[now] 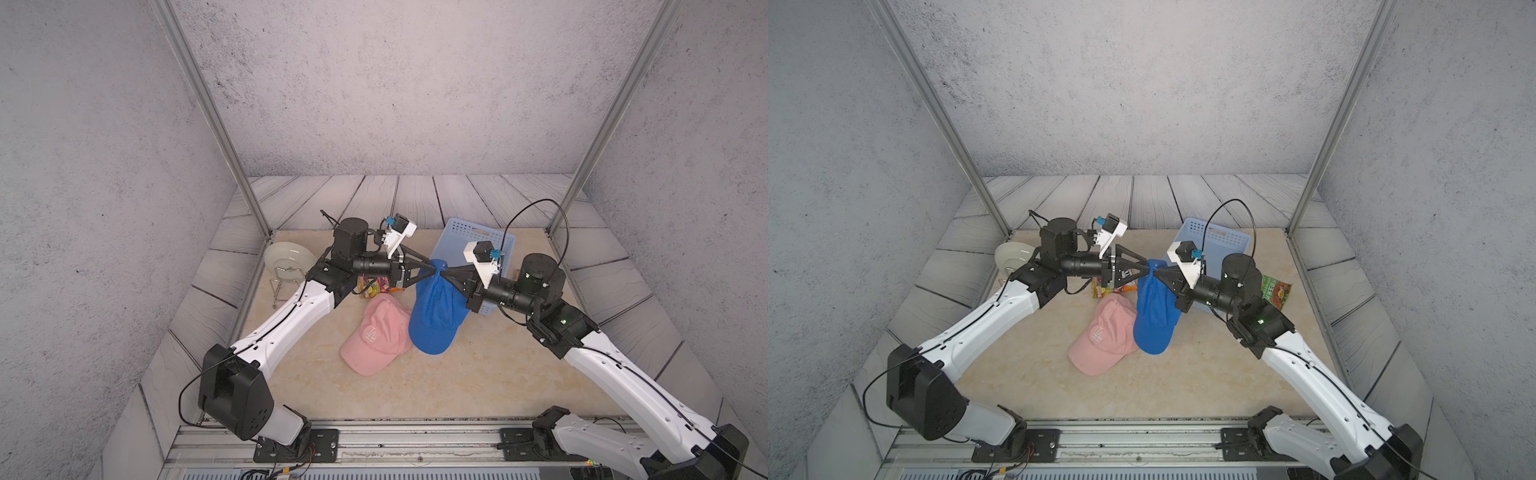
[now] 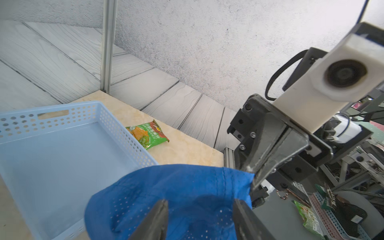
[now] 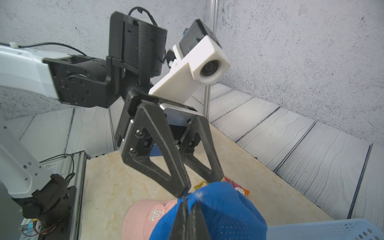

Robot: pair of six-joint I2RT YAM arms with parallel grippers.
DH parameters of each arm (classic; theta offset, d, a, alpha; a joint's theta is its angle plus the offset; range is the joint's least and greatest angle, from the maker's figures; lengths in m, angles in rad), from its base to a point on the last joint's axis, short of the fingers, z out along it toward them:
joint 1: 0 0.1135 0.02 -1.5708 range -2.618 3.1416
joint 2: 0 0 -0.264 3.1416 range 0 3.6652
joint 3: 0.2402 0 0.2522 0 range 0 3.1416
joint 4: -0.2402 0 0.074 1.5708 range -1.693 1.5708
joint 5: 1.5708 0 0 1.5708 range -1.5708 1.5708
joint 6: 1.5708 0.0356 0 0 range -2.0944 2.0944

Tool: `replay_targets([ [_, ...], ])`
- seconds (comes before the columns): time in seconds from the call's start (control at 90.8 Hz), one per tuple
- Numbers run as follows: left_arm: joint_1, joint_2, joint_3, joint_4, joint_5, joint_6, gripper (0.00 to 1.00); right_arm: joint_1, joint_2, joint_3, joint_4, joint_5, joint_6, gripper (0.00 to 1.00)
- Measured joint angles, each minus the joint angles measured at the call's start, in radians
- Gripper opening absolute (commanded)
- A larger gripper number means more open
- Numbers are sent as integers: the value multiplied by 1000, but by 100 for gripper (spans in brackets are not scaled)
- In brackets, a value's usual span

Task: Turn the baseball cap inside out
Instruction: Turn over the baseball cap.

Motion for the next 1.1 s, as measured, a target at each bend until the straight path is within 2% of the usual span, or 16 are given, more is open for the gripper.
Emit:
replay_targets([
  [0.132,-12,6,4,23,45,-25,59,-1,0,0,0,-1,0,0],
  [0.341,-27,51,13,25,80,-42,50,-3,0,0,-2,0,0,0],
  [0.418,-29,64,14,22,82,-47,38,-8,0,0,-4,1,0,0],
  [0.561,-31,69,20,10,70,-45,5,-10,0,0,-10,4,-3,0],
  [0.65,-35,66,22,0,45,-34,0,-10,-2,0,-31,34,-13,0],
  [0.848,-29,18,15,-75,-50,49,0,-19,-59,-24,-88,169,-46,46],
  [1.101,-22,-5,103,-333,-190,293,0,-68,-130,-50,-156,288,-8,69],
])
